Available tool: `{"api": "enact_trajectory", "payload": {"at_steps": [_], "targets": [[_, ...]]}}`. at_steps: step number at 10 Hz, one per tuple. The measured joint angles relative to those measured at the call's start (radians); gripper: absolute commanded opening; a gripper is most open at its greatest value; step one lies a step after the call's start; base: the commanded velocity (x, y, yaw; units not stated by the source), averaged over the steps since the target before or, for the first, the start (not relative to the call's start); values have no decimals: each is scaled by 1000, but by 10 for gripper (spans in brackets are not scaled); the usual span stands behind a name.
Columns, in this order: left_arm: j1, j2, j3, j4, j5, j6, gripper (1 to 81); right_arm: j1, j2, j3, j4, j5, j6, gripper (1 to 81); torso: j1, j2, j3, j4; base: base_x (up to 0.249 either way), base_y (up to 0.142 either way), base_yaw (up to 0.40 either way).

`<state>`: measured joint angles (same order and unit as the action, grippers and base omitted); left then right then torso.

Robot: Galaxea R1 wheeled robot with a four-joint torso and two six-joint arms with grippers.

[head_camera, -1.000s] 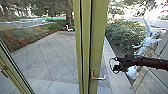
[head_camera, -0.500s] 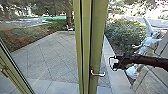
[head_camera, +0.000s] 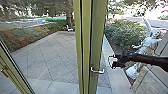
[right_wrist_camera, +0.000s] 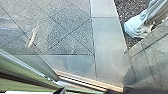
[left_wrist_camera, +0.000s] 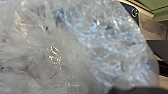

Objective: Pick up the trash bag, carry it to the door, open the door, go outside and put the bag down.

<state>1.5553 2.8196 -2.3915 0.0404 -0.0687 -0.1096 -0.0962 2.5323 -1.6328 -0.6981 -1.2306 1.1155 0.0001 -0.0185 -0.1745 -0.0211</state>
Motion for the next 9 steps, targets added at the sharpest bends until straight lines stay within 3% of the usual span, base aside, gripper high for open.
{"api": "enact_trajectory", "payload": {"at_steps": [4, 6, 7, 9], "targets": [[0, -4, 0, 0, 0, -1, 10, 28, 87, -263, 48, 95, -119, 811, 0, 1, 0, 0, 0, 0, 0], [-1, 1, 1, 0, -3, -1, 10, 87, 100, -329, 50, 117, -167, 811, 2, 2, -1, 0, 0, 0, 0], [0, 1, 1, -1, -3, -1, 10, 116, 100, -336, 37, 130, -185, 811, 2, 2, -1, 0, 0, 0, 0], [-1, 3, 1, -1, -2, -1, 10, 186, 98, -329, -87, 194, -262, 811, 3, 2, -1, 0, 0, 0, 0]]}}
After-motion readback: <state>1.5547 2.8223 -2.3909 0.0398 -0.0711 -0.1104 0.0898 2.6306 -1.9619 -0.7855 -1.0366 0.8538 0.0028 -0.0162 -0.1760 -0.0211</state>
